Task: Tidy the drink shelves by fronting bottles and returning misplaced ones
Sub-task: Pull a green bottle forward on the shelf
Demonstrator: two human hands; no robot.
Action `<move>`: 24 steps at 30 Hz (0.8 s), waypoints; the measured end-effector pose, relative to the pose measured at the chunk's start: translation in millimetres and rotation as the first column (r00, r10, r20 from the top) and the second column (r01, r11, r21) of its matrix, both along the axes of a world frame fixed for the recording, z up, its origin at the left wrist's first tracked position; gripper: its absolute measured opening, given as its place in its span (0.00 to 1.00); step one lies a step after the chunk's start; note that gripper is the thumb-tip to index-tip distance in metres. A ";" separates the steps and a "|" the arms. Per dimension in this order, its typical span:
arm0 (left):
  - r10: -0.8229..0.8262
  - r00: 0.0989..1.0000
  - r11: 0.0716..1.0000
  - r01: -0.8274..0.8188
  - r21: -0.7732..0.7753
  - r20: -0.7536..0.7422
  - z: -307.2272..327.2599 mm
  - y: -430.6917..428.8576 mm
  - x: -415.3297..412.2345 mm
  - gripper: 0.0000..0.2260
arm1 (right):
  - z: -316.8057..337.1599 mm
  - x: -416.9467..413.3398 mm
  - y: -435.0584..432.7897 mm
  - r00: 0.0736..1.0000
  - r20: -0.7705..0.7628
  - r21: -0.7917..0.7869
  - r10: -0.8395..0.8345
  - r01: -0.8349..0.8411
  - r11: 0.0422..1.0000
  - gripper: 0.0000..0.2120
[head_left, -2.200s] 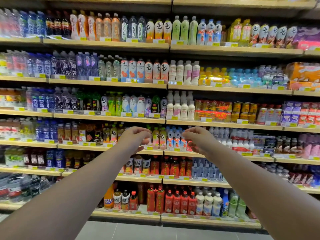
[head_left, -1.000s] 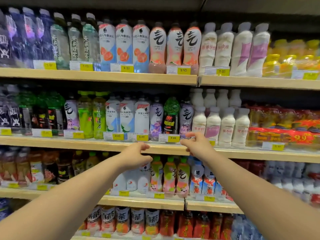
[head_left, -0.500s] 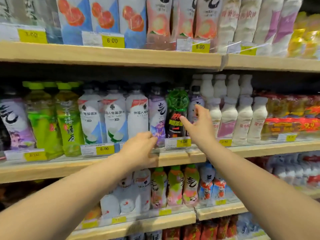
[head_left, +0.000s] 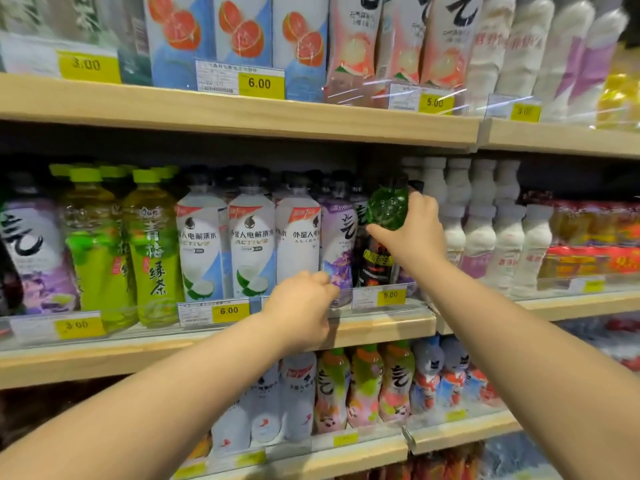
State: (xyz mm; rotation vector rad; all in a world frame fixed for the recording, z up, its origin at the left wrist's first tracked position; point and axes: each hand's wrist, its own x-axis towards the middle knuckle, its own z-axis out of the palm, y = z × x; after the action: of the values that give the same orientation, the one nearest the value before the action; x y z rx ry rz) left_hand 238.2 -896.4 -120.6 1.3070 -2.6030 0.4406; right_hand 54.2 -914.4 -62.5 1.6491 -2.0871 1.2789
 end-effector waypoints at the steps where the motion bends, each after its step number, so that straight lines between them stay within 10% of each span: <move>1: 0.000 1.000 1.000 0.000 0.004 0.000 -0.3 0.4 0.1 0.18 | -2.0 -1.3 6.0 1.000 -0.011 -0.021 -0.001 0.001 1.000 0.39; 9: -0.050 0.997 0.997 0.046 0.063 0.063 -13.0 17.9 27.0 0.36 | -13.7 14.2 57.5 0.984 -0.096 -0.075 0.153 -0.160 0.984 0.38; 16: 0.315 0.949 0.938 -0.311 0.155 -0.003 -32.3 55.6 125.7 0.34 | 6.4 55.4 106.1 0.927 -0.243 -0.173 0.285 -0.330 0.928 0.37; 24: 0.490 0.856 0.813 -0.517 0.268 0.165 -29.7 86.8 218.4 0.35 | -6.8 145.1 131.3 0.866 -0.071 -0.019 0.495 -0.498 0.867 0.39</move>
State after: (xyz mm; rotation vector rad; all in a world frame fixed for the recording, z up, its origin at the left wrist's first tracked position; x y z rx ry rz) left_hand 456.6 -809.5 -150.3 2.1500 -2.4286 0.1696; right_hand 199.3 -783.2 -69.3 2.2741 -1.6380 1.3588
